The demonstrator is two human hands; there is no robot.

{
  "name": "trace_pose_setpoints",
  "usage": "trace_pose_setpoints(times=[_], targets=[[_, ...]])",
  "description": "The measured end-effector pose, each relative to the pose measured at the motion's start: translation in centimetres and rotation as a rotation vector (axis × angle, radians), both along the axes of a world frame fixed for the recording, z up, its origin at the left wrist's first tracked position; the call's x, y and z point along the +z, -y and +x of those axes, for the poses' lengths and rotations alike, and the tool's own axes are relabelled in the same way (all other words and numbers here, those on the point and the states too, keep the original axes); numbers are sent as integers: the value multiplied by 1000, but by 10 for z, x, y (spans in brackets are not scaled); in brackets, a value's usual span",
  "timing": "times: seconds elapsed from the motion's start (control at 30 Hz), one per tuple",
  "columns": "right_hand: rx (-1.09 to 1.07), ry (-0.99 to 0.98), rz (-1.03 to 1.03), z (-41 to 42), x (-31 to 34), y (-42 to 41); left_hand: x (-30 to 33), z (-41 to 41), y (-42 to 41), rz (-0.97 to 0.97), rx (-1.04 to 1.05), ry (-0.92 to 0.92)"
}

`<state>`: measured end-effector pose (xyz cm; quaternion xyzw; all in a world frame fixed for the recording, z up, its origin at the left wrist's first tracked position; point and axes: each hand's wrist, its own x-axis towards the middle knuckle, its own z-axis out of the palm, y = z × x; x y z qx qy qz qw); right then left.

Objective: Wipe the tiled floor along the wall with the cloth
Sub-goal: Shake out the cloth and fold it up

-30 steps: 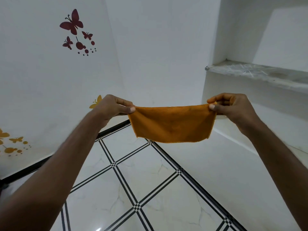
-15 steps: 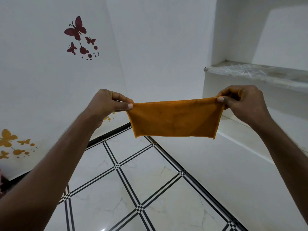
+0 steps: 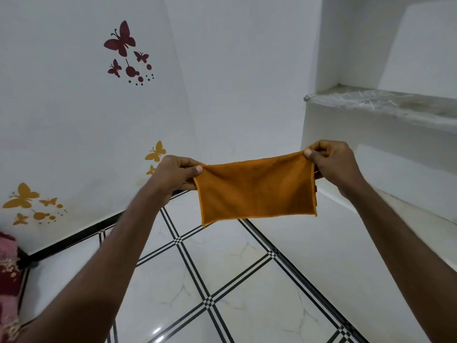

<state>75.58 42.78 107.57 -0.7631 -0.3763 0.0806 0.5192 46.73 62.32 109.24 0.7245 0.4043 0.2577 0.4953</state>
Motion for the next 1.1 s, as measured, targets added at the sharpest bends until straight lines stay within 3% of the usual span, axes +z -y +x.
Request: trace_pose_setpoints(times=[0.17, 0.33, 0.47, 0.6, 0.67, 0.77, 0.83, 0.87, 0.97, 1.1], targets=[[78, -87, 9, -27, -9, -4, -11, 43, 31, -52, 121, 43], [173, -238, 47, -68, -24, -6, -19, 91, 84, -161, 83, 82], [150, -391, 78, -85, -30, 7, -28, 100, 104, -41, -26, 49], [225, -709, 82, -91, -22, 32, -27, 91, 114, 253, -124, -90], [272, -782, 164, -90, -19, 47, -21, 86, 114, 323, -183, -55], [-21, -581, 271, -83, -28, 60, 1, 74, 110, 250, -351, 16], [-201, -545, 314, -83, -40, 61, 20, 65, 105, 146, -467, 84], [-172, -621, 297, -83, -46, 59, 28, 62, 102, 92, -492, 117], [82, -1091, 240, -102, -57, 50, 40, 56, 87, -17, -511, 128], [163, -1286, 263, -135, -75, 54, 14, 53, 74, -13, -466, -57]])
